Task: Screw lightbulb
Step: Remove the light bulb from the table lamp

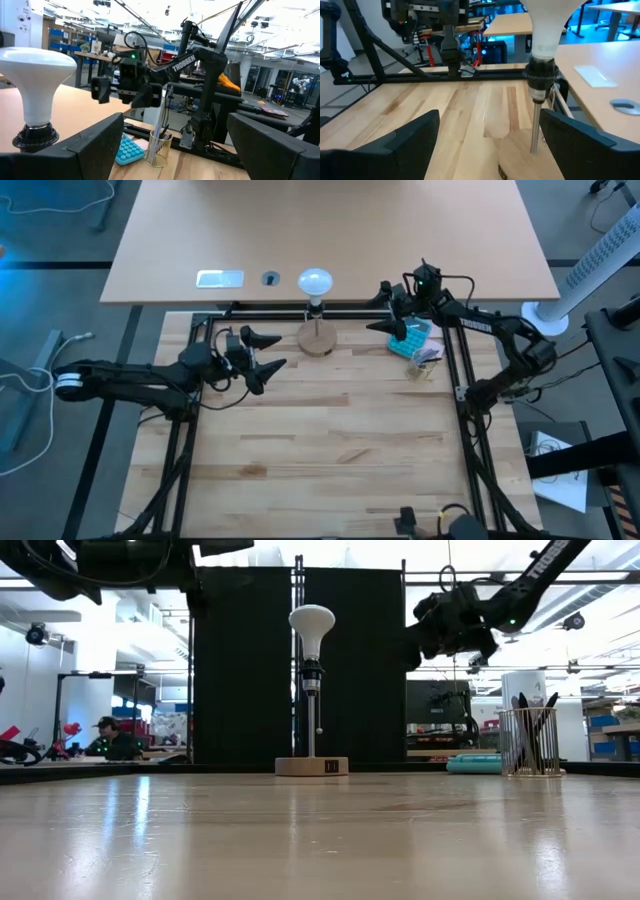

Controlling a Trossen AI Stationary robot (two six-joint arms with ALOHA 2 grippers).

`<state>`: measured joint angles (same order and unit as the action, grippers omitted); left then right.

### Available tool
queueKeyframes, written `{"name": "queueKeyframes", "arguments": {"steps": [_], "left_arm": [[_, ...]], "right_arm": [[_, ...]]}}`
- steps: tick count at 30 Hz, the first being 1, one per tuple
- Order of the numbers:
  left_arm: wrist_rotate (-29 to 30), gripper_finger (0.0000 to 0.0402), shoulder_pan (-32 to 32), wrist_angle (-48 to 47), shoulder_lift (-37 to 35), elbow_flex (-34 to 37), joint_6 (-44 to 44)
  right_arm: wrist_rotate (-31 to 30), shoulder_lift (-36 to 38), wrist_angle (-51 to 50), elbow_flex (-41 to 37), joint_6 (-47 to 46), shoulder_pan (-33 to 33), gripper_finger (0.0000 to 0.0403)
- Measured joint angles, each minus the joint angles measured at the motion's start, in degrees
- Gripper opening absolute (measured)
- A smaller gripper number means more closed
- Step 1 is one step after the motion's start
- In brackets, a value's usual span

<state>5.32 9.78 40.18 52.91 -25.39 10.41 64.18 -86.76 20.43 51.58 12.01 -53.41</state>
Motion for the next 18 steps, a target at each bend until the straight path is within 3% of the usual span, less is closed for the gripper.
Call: {"name": "queueKeyframes", "arguments": {"steps": [18], "left_arm": [[0.3,0.0343,0.0,0.7,1.8,0.0,2.1]], "right_arm": [[0.4,-5.2,0.0,5.3,2.7,-0.3,0.0339]]}}
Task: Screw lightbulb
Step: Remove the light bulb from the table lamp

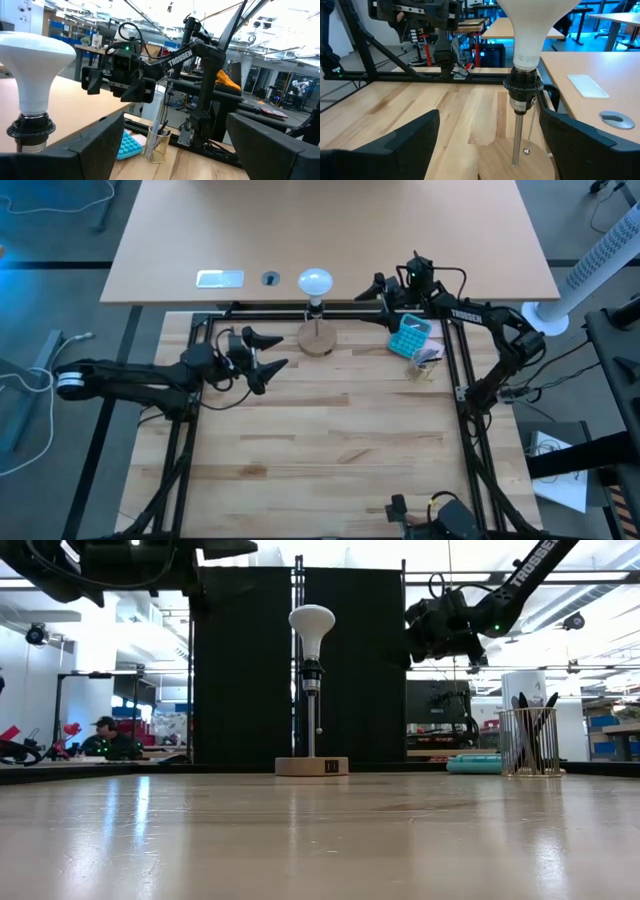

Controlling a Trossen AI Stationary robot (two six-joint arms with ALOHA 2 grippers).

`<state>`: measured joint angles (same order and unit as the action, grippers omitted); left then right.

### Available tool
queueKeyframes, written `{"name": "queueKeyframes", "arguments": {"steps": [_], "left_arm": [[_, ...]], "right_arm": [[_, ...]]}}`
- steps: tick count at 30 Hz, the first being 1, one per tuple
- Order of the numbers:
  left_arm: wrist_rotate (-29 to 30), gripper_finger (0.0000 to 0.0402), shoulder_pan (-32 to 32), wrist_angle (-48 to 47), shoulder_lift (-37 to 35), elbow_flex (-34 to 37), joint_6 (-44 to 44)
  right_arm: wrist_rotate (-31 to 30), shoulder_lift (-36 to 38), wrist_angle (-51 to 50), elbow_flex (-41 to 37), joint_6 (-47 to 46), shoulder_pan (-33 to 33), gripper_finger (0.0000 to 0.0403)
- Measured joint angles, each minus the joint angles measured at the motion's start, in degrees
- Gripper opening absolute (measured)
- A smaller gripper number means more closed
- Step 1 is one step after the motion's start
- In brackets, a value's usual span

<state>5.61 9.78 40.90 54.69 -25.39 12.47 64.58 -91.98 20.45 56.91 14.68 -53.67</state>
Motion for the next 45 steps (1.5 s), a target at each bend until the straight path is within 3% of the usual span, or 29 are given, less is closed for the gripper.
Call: {"name": "queueKeyframes", "arguments": {"steps": [9,18,23,29,45], "left_arm": [[0.0,0.0327,0.0,6.6,6.1,0.0,0.6],[1.4,0.0327,0.0,7.1,7.8,0.0,0.7],[4.2,0.0327,0.1,6.8,7.7,0.0,0.2],[12.2,0.0327,0.2,3.6,9.3,0.0,1.1],[12.5,0.0327,1.6,3.7,9.3,0.0,2.2]], "right_arm": [[0.4,-0.8,0.0,0.0,0.5,-2.5,0.0339],[1.7,-4.3,4.1,0.7,-2.2,-2.6,0.0339],[1.3,-9.3,6.0,7.5,-7.0,-0.9,0.0339],[-0.2,-15.9,6.0,17.2,-10.2,2.2,0.0339],[-1.2,-24.5,5.9,29.0,-11.7,6.7,0.0339]]}}
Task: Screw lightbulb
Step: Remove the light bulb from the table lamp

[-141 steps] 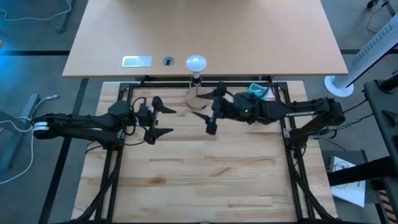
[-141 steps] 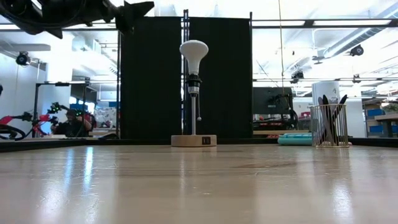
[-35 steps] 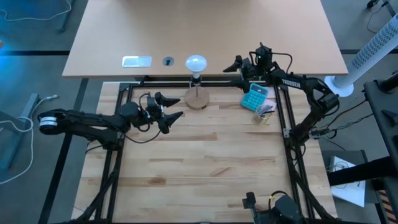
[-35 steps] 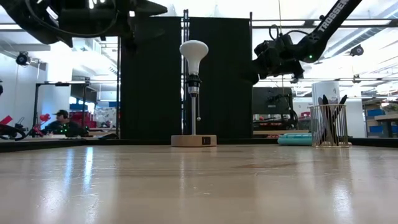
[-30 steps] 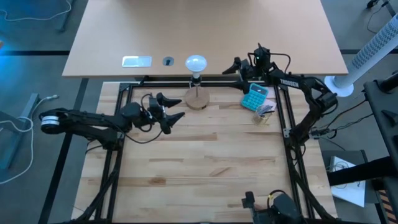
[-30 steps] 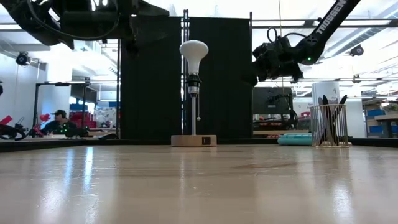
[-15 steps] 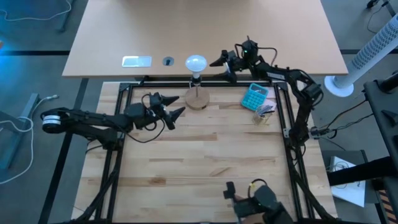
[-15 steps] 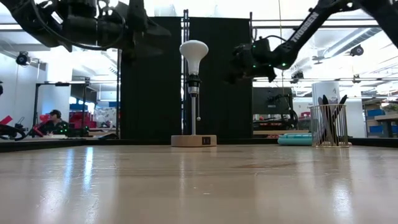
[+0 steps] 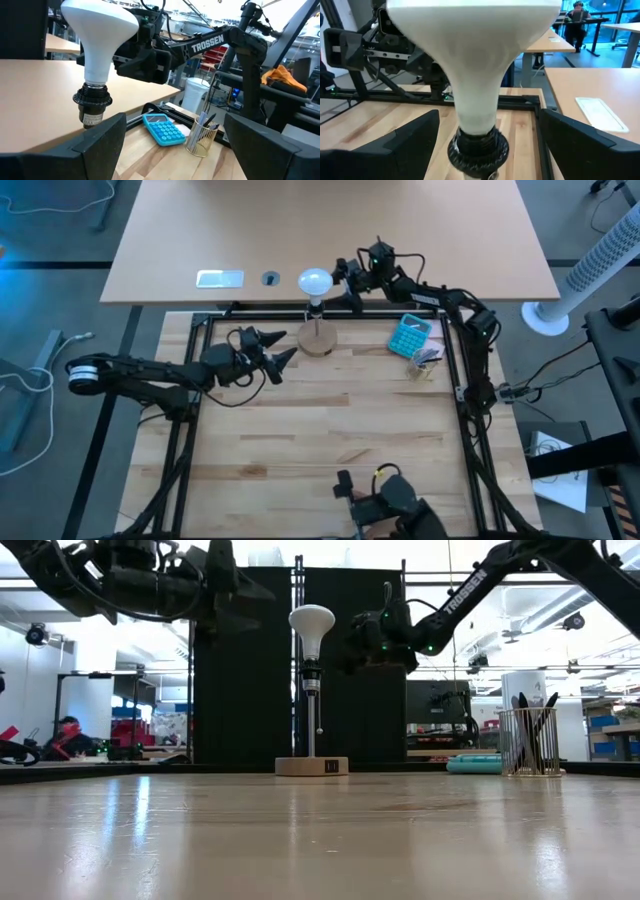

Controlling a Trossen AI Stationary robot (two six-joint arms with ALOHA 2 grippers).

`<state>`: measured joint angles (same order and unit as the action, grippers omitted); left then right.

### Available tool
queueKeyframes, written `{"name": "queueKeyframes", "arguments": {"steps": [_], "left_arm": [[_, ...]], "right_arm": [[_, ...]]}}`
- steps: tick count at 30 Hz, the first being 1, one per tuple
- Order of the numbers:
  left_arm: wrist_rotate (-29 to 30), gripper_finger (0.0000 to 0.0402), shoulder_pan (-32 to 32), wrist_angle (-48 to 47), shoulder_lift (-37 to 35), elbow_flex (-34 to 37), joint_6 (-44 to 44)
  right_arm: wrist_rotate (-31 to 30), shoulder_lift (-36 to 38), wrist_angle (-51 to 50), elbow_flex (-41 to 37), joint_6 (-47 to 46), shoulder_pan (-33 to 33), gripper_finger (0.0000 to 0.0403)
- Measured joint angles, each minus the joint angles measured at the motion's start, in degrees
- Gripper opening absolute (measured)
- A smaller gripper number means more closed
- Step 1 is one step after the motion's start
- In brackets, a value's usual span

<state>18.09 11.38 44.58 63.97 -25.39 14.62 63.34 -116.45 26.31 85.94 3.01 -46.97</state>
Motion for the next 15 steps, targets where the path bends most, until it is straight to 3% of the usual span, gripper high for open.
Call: {"name": "queueKeyframes", "arguments": {"steps": [7,15], "left_arm": [[0.7,0.0327,0.9,-1.0,0.0,0.0,0.9],[0.9,0.0327,1.1,-1.4,0.0,0.0,1.2]], "right_arm": [[3.1,-0.1,-0.2,0.1,-0.2,2.0,0.0333],[-0.9,-0.1,-0.3,0.1,1.1,3.0,0.0303]]}}
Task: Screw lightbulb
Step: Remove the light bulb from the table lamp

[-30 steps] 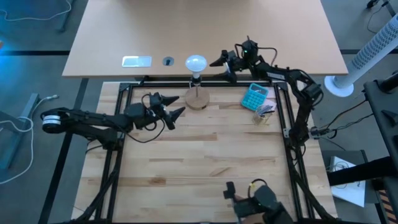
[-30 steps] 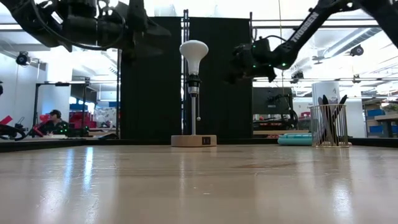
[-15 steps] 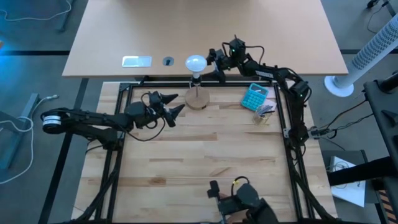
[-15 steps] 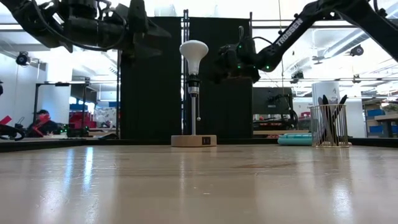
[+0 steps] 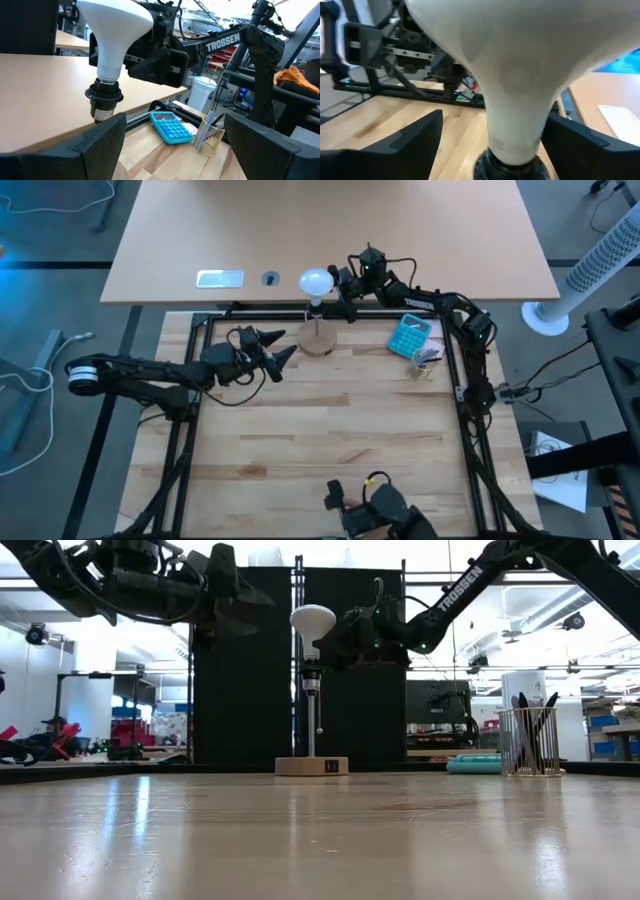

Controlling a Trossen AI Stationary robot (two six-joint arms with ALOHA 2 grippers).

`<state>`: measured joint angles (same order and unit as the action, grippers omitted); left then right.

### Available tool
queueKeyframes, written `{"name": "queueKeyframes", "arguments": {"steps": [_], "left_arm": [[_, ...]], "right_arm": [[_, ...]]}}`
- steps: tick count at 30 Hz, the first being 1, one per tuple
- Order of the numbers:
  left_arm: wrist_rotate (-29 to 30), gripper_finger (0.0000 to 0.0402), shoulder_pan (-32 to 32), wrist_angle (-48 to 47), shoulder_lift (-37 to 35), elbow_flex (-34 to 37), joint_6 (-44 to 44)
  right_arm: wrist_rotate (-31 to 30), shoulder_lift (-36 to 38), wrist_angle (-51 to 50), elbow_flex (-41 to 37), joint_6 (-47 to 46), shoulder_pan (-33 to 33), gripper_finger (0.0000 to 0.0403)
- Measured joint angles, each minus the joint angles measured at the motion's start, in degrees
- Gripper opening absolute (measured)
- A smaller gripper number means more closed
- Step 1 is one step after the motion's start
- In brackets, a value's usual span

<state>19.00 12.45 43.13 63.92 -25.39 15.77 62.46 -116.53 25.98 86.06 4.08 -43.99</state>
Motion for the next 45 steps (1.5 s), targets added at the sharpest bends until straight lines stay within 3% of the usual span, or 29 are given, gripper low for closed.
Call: {"name": "queueKeyframes", "arguments": {"steps": [12,28,35,45], "left_arm": [[0.0,0.0327,0.1,0.4,-0.9,0.0,1.9],[1.6,0.0327,0.2,-0.9,-3.1,0.0,1.3],[1.7,0.0327,0.6,-0.7,-3.2,0.0,1.3],[9.4,0.0327,1.1,-2.1,-3.1,0.0,1.2]], "right_arm": [[-6.9,0.0,-0.1,0.0,-1.1,1.1,0.0246],[-8.9,1.1,-4.1,0.0,0.9,1.5,0.0146],[-14.2,2.0,-7.6,0.0,3.5,2.3,0.0141],[-22.2,2.8,-8.3,-0.2,4.6,4.7,0.0136]]}}
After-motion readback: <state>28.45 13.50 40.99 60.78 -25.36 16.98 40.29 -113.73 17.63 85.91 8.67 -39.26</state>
